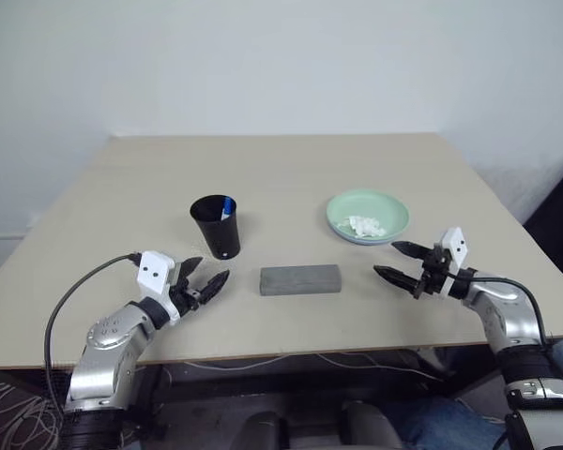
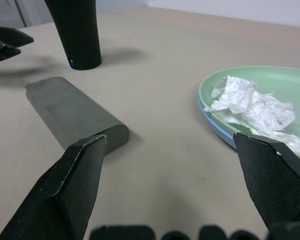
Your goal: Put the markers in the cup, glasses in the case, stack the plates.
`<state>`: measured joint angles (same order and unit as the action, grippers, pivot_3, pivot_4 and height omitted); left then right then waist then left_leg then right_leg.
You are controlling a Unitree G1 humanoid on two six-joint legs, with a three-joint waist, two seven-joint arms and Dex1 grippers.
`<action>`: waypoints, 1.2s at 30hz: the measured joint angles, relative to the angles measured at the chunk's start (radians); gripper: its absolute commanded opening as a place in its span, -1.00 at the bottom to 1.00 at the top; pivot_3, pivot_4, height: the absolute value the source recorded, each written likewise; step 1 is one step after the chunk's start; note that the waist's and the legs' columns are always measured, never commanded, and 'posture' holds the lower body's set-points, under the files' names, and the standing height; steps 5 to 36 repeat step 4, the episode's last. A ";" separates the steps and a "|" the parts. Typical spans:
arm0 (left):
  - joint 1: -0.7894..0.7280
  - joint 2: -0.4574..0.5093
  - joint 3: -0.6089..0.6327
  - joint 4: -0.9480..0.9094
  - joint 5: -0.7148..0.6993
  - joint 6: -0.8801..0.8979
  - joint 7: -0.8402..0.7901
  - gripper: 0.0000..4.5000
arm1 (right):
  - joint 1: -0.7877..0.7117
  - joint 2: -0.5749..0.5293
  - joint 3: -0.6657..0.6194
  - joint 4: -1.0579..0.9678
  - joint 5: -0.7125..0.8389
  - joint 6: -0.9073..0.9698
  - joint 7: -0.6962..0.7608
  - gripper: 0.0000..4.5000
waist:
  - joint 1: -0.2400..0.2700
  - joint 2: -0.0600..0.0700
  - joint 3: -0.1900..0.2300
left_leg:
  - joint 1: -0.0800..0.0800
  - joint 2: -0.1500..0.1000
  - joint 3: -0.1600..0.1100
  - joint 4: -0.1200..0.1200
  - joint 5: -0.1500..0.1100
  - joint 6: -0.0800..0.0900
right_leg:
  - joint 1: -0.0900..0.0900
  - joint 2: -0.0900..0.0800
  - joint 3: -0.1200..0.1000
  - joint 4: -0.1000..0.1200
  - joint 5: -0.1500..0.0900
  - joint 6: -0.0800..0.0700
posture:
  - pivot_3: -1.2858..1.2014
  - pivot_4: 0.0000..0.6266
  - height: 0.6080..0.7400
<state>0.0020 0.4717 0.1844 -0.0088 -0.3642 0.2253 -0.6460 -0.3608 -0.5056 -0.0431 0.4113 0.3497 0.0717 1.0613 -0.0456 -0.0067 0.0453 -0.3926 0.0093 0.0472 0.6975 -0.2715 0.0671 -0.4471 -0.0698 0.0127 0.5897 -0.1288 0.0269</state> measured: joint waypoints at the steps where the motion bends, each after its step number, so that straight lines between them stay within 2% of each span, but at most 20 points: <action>1: 0.007 -0.008 -0.002 0.001 0.003 -0.003 0.006 0.62 | -0.001 -0.002 0.000 0.002 0.000 0.000 0.005 0.96 | 0.000 0.000 0.000 | 0.000 0.000 0.000 0.000 0.000 0.000 | 0.000 0.000 0.000 0.000 0.000 0.000 | 0.03 -1.00 0.71; 4: 0.025 -0.044 -0.007 0.000 0.014 -0.014 0.029 0.62 | -0.006 -0.005 0.000 0.010 0.000 0.006 0.015 0.96 | 0.001 0.000 0.000 | 0.000 0.000 -0.001 0.000 0.000 0.000 | 0.000 0.000 0.000 0.000 0.000 0.000 | 0.03 -1.00 0.71; 36: 0.025 -0.044 -0.007 0.000 0.014 -0.014 0.029 0.62 | -0.006 -0.005 0.000 0.010 0.000 0.006 0.015 0.96 | 0.001 0.000 0.000 | 0.000 0.000 -0.001 0.000 0.000 0.000 | 0.000 0.000 0.000 0.000 0.000 0.000 | 0.03 -1.00 0.71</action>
